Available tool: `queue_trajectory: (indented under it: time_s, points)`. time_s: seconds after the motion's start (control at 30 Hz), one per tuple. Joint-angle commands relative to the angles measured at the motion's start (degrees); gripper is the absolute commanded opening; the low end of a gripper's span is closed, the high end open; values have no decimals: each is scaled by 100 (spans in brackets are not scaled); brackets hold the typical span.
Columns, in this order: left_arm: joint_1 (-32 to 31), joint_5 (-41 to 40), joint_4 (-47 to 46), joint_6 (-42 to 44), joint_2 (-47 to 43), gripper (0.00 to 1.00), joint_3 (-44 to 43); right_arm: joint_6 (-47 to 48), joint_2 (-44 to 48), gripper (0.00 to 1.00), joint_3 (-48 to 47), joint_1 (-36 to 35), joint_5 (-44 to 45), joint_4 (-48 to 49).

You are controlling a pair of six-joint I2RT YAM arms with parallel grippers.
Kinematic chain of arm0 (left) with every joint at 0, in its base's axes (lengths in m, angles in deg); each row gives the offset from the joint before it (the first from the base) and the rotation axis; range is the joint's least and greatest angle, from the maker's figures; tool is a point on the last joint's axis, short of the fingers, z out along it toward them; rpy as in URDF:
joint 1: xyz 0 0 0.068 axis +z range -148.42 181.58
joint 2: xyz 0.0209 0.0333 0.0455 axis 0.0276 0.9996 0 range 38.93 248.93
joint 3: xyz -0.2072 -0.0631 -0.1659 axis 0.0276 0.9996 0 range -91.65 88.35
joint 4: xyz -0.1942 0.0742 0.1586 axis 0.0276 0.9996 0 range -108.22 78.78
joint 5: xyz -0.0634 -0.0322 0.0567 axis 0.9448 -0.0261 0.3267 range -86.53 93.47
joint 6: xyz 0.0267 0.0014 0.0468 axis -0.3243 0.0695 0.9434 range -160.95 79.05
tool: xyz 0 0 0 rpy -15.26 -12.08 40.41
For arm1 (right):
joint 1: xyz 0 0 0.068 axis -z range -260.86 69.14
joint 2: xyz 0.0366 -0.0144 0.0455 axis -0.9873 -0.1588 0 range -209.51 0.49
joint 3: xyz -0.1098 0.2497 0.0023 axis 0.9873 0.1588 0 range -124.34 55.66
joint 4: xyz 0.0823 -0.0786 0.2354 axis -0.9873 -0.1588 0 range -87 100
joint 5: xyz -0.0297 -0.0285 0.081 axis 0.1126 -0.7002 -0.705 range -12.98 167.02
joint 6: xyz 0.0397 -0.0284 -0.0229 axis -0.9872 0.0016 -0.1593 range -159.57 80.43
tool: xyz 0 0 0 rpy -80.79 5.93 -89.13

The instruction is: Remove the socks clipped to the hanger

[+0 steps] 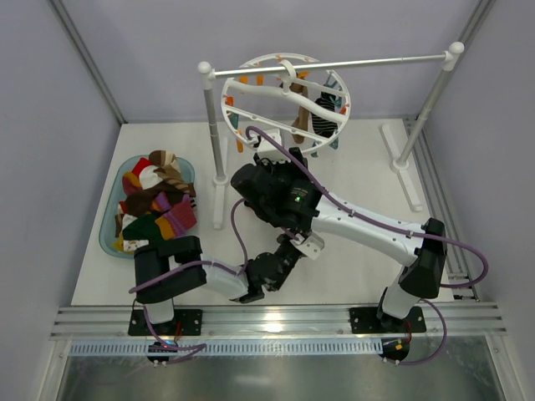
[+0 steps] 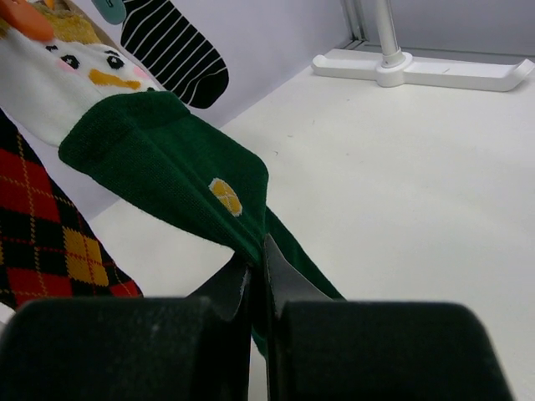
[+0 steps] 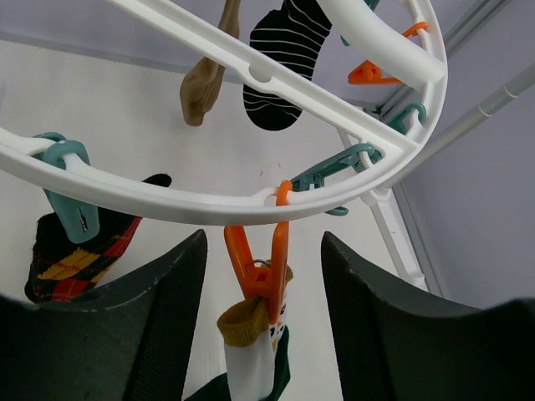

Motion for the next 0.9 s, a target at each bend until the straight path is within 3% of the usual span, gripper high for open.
queue_trajectory:
  time_s: [0.0, 0.1, 0.27, 0.4, 0.47, 0.53, 0.73, 0.77, 0.8, 0.83, 0.87]
  points:
    - [-180, 197, -1171, 414, -68, 0, -54, -198, -262, 58, 57, 20, 243, -177]
    - [-180, 188, -1171, 423, -68, 0, -45, -259, -315, 52, 48, 46, 252, -265]
    - [-206, 188, -1171, 467, -120, 0, -19, -496, -386, 50, 30, 125, 340, -502]
    - [-224, 197, -1171, 467, -86, 0, -19, -567, -368, 39, 30, 143, 419, -573]
    - [-224, 179, -1171, 476, -77, 0, -45, -576, -368, 25, 13, 134, 454, -582]
    - [-224, 179, -1171, 484, -68, 0, -45, -576, -368, 4, 4, 134, 498, -582]
    - [-224, 118, -1171, 511, -33, 0, -45, -558, -394, 4, -5, 134, 507, -582]
    - [-224, 74, -1171, 528, -24, 0, -63, -576, -386, 5, -5, 134, 499, -590]
    - [-224, 39, -1171, 537, -6, 0, -72, -593, -377, 36, 4, 134, 481, -599]
    - [-224, -13, -1171, 546, 29, 0, -98, -611, -351, 60, 13, 134, 455, -590]
    - [-215, -127, -1171, 581, 55, 0, -124, -628, -324, 78, 56, 134, 446, -590]
